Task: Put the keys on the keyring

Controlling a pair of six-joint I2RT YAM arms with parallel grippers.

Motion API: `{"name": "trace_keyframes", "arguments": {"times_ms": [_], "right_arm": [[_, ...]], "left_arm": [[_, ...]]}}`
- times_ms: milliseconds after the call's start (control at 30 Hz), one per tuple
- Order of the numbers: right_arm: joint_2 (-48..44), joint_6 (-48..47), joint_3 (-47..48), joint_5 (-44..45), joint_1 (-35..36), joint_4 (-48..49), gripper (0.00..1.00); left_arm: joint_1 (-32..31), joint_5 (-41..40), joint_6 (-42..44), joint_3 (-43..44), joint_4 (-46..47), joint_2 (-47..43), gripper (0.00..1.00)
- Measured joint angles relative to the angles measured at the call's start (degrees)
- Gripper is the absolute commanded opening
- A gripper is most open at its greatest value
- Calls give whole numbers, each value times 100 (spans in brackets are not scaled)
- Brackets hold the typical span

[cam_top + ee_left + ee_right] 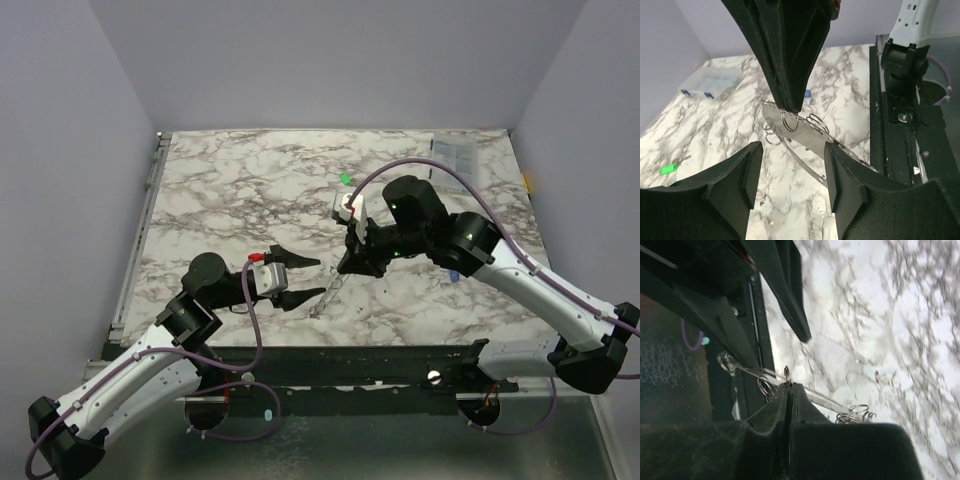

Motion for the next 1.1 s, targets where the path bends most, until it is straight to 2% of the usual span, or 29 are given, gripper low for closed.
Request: {"name": "trace_keyframes", "arguments": {"times_ms": [433, 633, 1100], "right_arm": [[1156, 487, 289, 2118, 55, -1725, 1], [1023, 433, 273, 2205, 85, -1816, 1], [662, 48, 76, 2092, 754, -1434, 1]], "left_arm": [[0, -516, 330, 0, -555, 181, 55], [0, -407, 369, 0, -588, 293, 51], [-2, 699, 105, 107, -291, 1019, 36]]}}
